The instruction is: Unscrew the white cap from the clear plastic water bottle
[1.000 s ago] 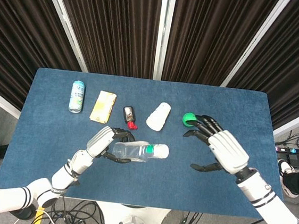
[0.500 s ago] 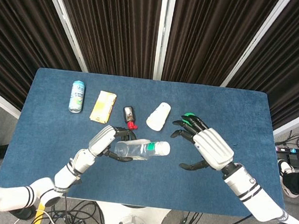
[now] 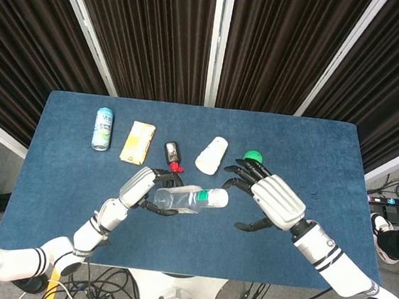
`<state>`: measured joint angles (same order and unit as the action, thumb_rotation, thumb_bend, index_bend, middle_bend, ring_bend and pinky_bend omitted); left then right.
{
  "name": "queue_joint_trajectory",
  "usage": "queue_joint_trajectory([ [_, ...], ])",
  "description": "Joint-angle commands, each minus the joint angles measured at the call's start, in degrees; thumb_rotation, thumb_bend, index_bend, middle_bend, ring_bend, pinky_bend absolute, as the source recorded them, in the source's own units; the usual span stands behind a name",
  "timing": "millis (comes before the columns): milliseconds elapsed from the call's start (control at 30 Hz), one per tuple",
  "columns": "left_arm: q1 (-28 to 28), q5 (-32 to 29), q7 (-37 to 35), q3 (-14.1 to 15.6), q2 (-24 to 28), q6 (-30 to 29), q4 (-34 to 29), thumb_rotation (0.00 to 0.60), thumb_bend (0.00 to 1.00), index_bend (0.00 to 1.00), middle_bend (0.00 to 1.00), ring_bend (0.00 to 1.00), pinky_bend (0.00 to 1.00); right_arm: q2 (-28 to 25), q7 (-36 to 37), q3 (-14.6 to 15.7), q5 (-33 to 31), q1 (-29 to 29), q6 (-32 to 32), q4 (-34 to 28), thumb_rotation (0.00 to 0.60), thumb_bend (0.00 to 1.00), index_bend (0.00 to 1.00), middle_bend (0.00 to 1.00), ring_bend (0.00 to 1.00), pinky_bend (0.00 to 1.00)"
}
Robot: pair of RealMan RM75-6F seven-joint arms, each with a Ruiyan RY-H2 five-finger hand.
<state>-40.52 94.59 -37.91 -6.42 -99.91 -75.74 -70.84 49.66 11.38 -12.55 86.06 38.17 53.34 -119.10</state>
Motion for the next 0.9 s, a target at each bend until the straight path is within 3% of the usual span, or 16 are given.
queue_joint_trajectory([
  [33, -0.1, 0.01, 0.23, 0.1, -0.13, -0.04, 0.04, 0.6, 0.38, 0.64, 0.62, 0.53, 0.61, -0.07, 0.03, 0.18, 0.23, -0.05, 0.22, 0.04, 0.589, 0.0, 0.31, 0.12, 0.0, 0.01],
  [900, -1.05, -1.27, -0.34, 0.3, -0.28, 1.35, 0.41, 0.6, 0.38, 0.64, 0.62, 0.53, 0.61, -1.08, 1.2, 1.72, 3.49, 0.28, 0.88, -1.2, 0.589, 0.0, 0.31, 0.12, 0.0, 0.0],
])
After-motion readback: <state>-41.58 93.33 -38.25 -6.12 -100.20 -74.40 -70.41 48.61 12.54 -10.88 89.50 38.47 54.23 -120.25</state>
